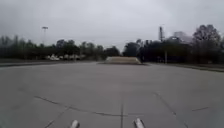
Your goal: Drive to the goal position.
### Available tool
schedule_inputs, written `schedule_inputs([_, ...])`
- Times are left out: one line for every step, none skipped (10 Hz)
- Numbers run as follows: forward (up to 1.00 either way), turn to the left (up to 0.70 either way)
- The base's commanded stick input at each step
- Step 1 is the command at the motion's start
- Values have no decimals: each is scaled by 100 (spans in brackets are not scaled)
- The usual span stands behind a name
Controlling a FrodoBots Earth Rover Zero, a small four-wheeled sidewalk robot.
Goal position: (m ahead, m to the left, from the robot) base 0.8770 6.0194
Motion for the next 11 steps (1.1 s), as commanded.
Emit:
schedule_inputs([100, -7])
schedule_inputs([100, 0])
schedule_inputs([100, 0])
schedule_inputs([100, 0])
schedule_inputs([100, 0])
schedule_inputs([100, -2])
schedule_inputs([100, -21])
schedule_inputs([100, -36])
schedule_inputs([100, -19])
schedule_inputs([100, -2])
schedule_inputs([100, -1])
